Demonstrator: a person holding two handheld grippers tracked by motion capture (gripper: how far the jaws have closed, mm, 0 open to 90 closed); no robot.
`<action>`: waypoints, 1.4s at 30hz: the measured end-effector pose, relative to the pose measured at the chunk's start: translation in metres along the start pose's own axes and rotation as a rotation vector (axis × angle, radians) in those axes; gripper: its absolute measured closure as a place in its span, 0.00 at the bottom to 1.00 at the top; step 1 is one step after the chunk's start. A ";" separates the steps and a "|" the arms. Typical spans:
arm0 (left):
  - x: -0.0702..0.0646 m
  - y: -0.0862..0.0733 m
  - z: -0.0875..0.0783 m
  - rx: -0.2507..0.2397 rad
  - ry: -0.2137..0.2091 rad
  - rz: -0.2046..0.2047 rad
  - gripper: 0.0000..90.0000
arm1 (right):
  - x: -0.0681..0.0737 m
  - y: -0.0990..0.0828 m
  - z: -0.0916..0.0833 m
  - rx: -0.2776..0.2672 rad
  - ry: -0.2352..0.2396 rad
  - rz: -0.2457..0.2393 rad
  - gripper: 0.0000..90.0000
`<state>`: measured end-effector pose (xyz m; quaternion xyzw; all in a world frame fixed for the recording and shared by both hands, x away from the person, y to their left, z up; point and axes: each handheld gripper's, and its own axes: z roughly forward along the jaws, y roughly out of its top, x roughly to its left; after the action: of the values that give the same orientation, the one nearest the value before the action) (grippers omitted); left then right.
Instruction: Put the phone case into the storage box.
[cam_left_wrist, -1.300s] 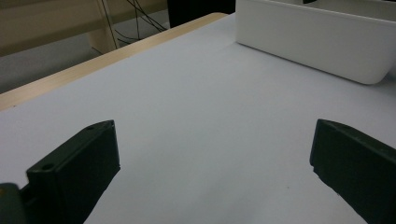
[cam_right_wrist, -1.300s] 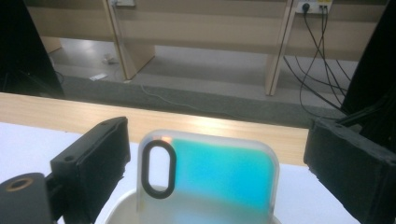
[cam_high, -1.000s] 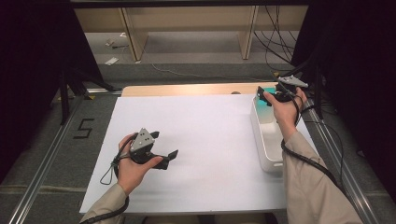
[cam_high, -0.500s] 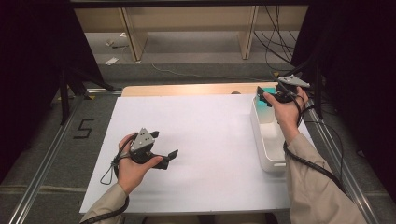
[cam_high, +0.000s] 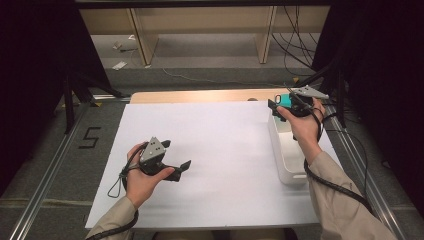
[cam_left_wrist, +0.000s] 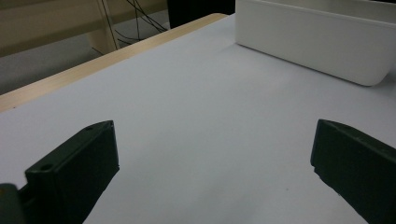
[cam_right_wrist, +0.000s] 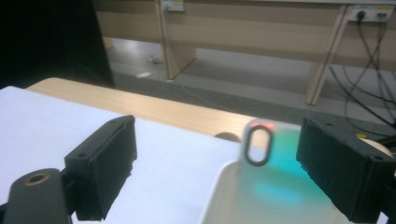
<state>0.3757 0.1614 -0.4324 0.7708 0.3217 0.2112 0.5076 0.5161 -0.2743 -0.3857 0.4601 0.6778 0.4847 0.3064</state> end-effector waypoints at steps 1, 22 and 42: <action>0.000 0.000 0.000 0.000 0.000 0.001 0.00 | 0.002 0.000 -0.002 -0.001 0.008 0.002 0.15; 0.000 0.001 -0.001 0.001 0.000 -0.007 0.00 | 0.041 -0.006 -0.031 -0.006 0.175 -0.032 0.17; 0.000 0.000 0.000 0.006 -0.002 -0.008 0.00 | 0.050 -0.015 -0.066 -0.010 0.274 -0.076 0.18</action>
<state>0.3757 0.1612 -0.4325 0.7713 0.3250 0.2074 0.5065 0.4344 -0.2545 -0.3755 0.3620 0.7277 0.5346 0.2314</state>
